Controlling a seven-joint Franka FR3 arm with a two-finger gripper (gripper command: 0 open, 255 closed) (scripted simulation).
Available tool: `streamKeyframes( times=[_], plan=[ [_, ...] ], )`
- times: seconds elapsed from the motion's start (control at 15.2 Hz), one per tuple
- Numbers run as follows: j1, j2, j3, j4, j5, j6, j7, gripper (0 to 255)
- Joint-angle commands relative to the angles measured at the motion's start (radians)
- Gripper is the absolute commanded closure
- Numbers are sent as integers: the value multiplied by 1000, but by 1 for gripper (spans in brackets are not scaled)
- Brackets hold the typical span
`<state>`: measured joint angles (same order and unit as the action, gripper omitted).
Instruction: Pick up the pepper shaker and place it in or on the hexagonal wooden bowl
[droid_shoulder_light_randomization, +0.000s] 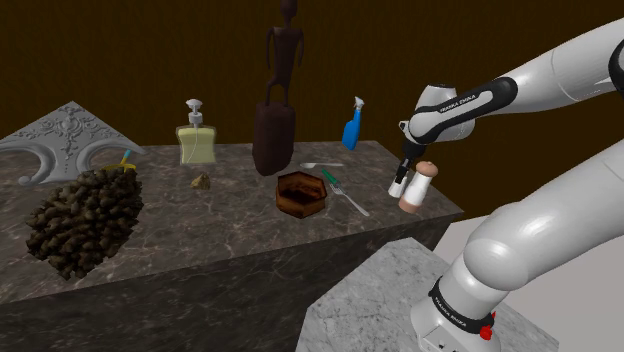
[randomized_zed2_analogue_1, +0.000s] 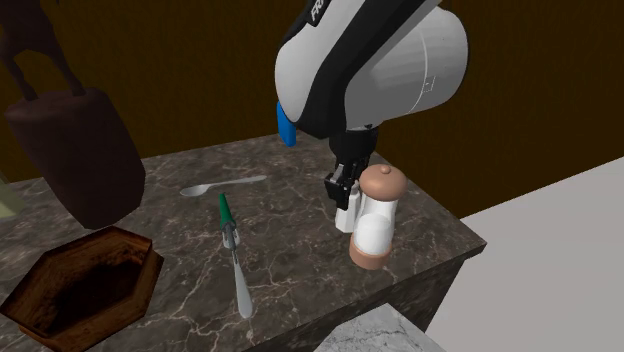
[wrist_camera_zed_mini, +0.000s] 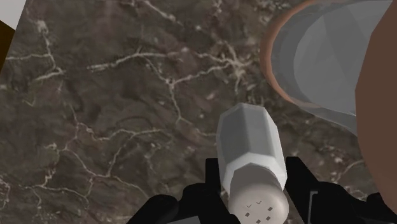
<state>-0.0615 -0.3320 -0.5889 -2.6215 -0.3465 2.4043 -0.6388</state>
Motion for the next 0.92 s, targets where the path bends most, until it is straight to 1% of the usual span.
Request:
streamKeyframes(
  times=[0.0, 0.4, 0.86],
  plan=[
    [0, 0, 0, 0, 0, 0, 0, 255],
    [0, 1, 0, 0, 0, 0, 0, 255],
    [-8, -73, 30, 46, -4, -117, 5, 255]
  ],
)
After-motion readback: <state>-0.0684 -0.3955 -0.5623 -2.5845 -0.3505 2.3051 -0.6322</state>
